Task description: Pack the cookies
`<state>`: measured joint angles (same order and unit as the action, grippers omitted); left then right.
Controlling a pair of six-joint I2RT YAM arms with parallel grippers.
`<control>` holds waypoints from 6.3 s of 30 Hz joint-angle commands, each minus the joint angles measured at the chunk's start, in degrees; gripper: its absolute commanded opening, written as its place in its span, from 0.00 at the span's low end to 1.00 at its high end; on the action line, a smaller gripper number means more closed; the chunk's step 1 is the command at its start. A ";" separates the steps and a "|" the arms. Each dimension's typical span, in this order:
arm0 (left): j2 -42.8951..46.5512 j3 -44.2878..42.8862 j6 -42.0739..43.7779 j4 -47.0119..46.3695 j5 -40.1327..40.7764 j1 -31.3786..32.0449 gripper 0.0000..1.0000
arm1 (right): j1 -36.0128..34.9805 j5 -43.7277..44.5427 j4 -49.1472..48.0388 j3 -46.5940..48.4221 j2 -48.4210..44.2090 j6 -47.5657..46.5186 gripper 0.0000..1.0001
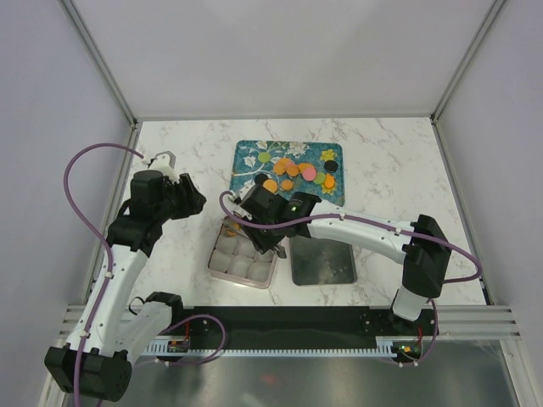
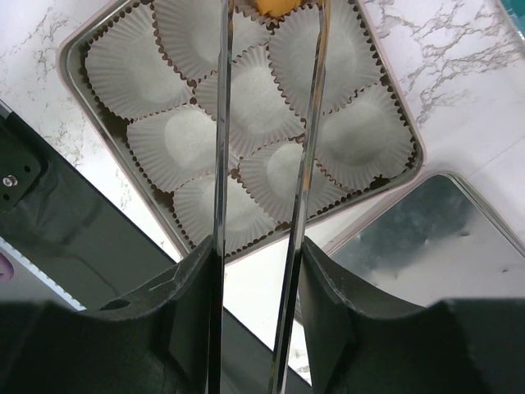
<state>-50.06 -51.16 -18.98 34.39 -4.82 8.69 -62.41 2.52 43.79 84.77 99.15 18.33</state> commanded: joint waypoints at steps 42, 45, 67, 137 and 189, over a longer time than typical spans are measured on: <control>1.46 0.71 0.61 -2.14 -2.74 -0.16 0.59 | 24.53 2.49 -4.24 -6.90 -3.27 -4.09 0.54; 1.46 0.71 0.61 -2.14 -2.74 -0.16 0.59 | 24.71 1.78 -4.59 -6.11 -2.04 -4.35 0.54; 1.11 0.80 0.61 -2.31 -3.27 -0.16 0.59 | 25.06 1.25 -5.29 -4.27 0.96 -4.70 0.32; 1.02 1.32 0.44 -2.75 -4.50 -0.16 0.59 | -0.69 4.33 3.41 -9.19 -10.82 0.39 0.48; 1.28 1.41 0.53 -2.75 -4.23 -0.16 0.59 | 22.07 -1.73 -2.57 5.05 7.10 -7.60 0.53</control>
<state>-49.12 -50.22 -18.98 33.69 -8.12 8.69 -40.66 2.07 43.48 87.00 105.95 11.55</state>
